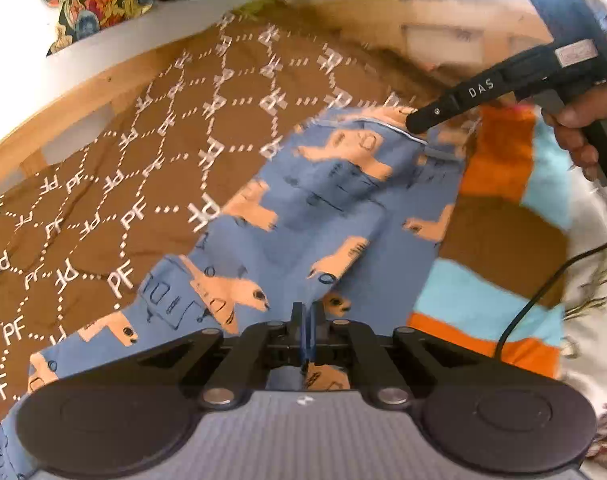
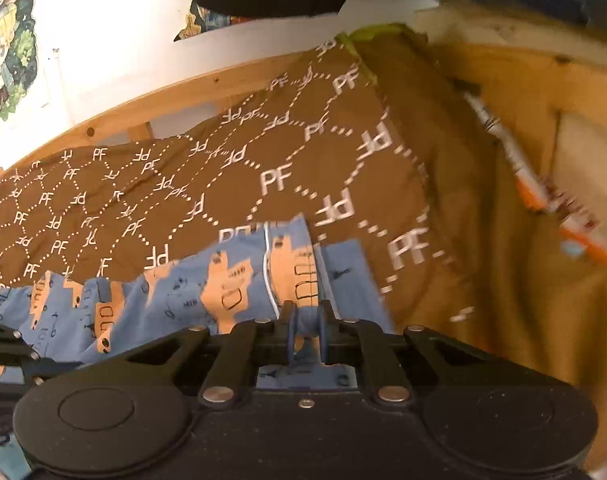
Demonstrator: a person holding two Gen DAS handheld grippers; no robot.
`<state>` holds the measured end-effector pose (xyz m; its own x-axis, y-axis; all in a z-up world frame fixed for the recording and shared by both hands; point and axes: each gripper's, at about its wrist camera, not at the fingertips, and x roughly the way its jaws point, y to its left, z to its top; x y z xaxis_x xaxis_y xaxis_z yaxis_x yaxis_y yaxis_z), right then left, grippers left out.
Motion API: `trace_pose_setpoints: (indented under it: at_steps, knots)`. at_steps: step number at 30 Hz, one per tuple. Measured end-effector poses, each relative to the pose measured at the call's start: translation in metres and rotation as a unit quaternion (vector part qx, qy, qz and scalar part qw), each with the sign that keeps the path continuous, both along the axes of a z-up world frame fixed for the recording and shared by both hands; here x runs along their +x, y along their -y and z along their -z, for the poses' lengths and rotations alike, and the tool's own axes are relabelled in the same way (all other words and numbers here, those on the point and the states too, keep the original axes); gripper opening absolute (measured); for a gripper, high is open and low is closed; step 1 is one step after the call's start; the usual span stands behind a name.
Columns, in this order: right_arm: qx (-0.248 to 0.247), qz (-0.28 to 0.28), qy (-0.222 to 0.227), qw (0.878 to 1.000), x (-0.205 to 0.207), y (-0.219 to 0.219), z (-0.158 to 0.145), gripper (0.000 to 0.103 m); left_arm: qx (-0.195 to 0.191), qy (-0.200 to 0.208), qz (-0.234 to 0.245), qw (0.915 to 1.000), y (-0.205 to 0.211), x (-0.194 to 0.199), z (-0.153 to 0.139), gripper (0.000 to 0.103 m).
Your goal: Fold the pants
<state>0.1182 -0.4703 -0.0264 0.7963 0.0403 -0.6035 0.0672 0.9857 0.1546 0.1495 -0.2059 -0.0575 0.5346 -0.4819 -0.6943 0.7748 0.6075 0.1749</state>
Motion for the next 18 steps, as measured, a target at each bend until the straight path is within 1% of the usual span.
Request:
trace_pose_setpoints:
  at_steps: [3, 5, 7, 10, 12, 14, 15, 16, 18]
  knots:
    - [-0.016, 0.006, -0.027, 0.999, -0.007, 0.012, -0.009, 0.011, 0.001, -0.008, 0.024, 0.9997, -0.001, -0.005, -0.002, 0.002]
    - [-0.027, 0.004, -0.048, 0.998, -0.008, 0.014, -0.004, 0.011, 0.012, -0.010, 0.032, 0.9994, 0.003, -0.005, 0.006, 0.002]
    - [-0.042, 0.000, -0.064, 0.997, -0.007, 0.012, 0.006, 0.011, 0.017, -0.021, 0.035, 0.9990, 0.004, -0.004, 0.013, 0.002]
    - [-0.066, -0.007, -0.074, 0.995, -0.008, 0.007, 0.012, 0.012, 0.016, -0.025, 0.039, 0.9988, 0.003, -0.005, 0.017, 0.002]
    - [-0.081, -0.015, -0.078, 0.994, -0.009, 0.004, 0.009, 0.015, 0.015, -0.019, 0.045, 0.9987, 0.000, -0.005, 0.015, 0.004]
    - [-0.105, -0.021, -0.072, 0.992, -0.007, 0.001, 0.003, 0.027, 0.005, -0.028, 0.047, 0.9985, -0.004, -0.002, 0.012, 0.011]
    - [-0.112, -0.026, -0.065, 0.991, -0.004, 0.000, -0.001, 0.029, -0.004, -0.037, 0.045, 0.9983, -0.007, -0.001, 0.011, 0.024]
    - [-0.115, -0.030, -0.058, 0.991, 0.002, 0.000, -0.005, 0.033, -0.011, -0.042, 0.041, 0.9982, -0.007, 0.000, 0.009, 0.041]
    - [-0.110, -0.040, -0.047, 0.992, 0.020, -0.001, -0.011, 0.034, -0.036, -0.045, 0.032, 0.9978, -0.013, 0.002, 0.004, 0.055]
